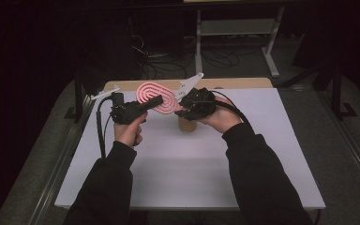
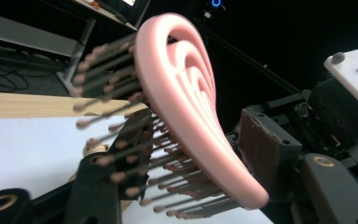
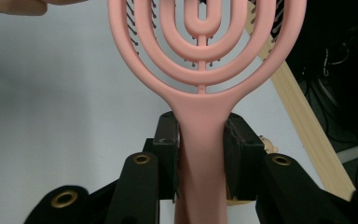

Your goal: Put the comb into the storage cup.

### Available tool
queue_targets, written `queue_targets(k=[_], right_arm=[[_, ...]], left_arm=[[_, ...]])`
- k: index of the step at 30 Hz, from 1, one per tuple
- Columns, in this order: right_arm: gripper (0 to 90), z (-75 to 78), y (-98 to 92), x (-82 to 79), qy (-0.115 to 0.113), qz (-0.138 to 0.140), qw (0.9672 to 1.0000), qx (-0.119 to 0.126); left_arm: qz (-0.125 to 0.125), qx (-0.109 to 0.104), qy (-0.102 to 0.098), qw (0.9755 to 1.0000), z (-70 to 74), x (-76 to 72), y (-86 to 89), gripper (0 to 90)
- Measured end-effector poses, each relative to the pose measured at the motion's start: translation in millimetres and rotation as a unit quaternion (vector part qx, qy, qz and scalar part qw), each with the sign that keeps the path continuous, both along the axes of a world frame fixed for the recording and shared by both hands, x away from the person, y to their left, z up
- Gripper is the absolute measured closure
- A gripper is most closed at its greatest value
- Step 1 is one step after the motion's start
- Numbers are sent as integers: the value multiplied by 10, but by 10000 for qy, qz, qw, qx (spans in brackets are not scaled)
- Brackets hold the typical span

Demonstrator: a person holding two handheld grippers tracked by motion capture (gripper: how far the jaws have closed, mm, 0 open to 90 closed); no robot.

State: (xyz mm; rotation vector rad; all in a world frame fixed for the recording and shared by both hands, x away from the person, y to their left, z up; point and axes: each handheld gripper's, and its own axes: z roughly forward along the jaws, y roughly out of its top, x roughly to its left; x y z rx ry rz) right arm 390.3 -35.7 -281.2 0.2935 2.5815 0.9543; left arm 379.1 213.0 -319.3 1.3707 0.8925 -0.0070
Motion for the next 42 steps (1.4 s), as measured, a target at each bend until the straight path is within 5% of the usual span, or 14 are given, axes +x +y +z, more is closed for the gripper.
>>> queue_targets(k=[7, 12, 29, 32, 34, 35, 42], right_arm=[[685, -15, -6, -3, -25, -27, 9998, 207], [678, -41, -9, 24, 48, -79, 9997, 214], [452, -83, -34, 93, 255, -284, 9988, 305], [284, -100, -88, 142, 421, -468, 9971, 429], [251, -107, -102, 151, 457, -490, 9968, 440], [165, -124, -128, 160, 491, -532, 9962, 483], [6, -176, -216, 167, 624, -698, 9933, 677]], left_arm=[[-11, -599, 5, 9982, 19, -1, 5, 614], [-28, -283, -260, 9993, 67, -19, -39, 622], [-153, -76, -503, 9986, 194, 87, 17, 629], [-148, -41, -536, 9984, 252, 112, 31, 630], [-186, 12, -513, 9985, 283, 130, 34, 631], [-197, 166, -519, 9983, 299, 149, 26, 631], [-261, 448, -587, 9969, 361, 196, -6, 632]])
